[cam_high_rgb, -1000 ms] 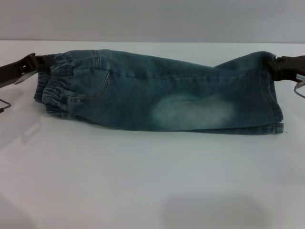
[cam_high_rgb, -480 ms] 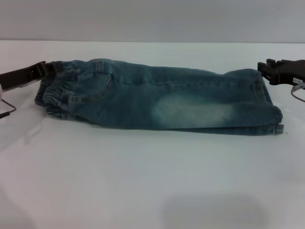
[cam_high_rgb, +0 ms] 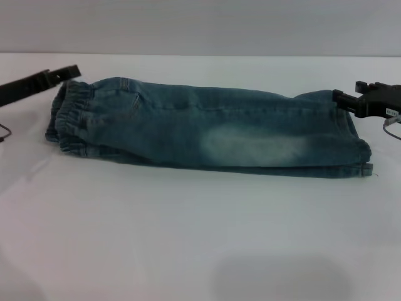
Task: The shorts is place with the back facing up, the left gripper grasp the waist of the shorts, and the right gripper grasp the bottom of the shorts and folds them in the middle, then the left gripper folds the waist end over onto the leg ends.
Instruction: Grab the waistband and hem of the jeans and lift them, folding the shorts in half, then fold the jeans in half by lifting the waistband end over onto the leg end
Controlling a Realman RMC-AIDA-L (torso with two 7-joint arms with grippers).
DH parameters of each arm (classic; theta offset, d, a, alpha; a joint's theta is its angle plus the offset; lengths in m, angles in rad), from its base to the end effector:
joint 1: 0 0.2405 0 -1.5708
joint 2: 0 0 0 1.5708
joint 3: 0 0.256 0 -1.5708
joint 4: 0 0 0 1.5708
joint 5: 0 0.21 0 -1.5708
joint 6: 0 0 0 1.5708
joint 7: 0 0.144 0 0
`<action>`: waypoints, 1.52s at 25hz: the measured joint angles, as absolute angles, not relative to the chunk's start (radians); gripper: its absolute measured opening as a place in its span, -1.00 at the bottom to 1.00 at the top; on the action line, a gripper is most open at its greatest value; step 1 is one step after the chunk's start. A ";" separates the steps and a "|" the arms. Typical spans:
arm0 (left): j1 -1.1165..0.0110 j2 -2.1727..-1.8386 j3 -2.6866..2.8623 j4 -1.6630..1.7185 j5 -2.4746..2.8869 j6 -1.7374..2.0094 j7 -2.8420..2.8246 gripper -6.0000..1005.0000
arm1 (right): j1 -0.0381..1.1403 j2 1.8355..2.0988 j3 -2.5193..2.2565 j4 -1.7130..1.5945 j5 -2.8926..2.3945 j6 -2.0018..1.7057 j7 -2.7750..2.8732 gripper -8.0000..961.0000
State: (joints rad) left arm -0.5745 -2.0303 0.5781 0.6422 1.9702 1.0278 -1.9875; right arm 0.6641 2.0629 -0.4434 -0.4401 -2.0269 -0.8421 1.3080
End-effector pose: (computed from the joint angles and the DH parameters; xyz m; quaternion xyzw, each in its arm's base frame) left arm -0.3127 0.4017 0.0566 -0.7346 -0.5229 -0.2760 0.3328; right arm 0.3209 0.4095 0.0125 -0.8321 0.3393 0.1478 0.4132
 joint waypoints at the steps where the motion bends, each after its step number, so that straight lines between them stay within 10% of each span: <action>1: -0.573 -2.026 0.578 0.642 1.965 1.024 -1.985 0.11 | 0.663 2.063 -0.443 -0.440 -2.027 -0.843 1.308 -0.01; 17: -0.487 -1.985 0.584 0.635 1.939 1.162 -1.806 0.70 | 0.630 2.066 -0.435 -0.445 -1.987 -0.880 1.299 0.20; 38: -0.445 -2.044 0.604 0.588 1.951 1.009 -1.458 0.69 | 0.565 2.065 -0.434 -0.477 -1.946 -1.009 1.297 0.20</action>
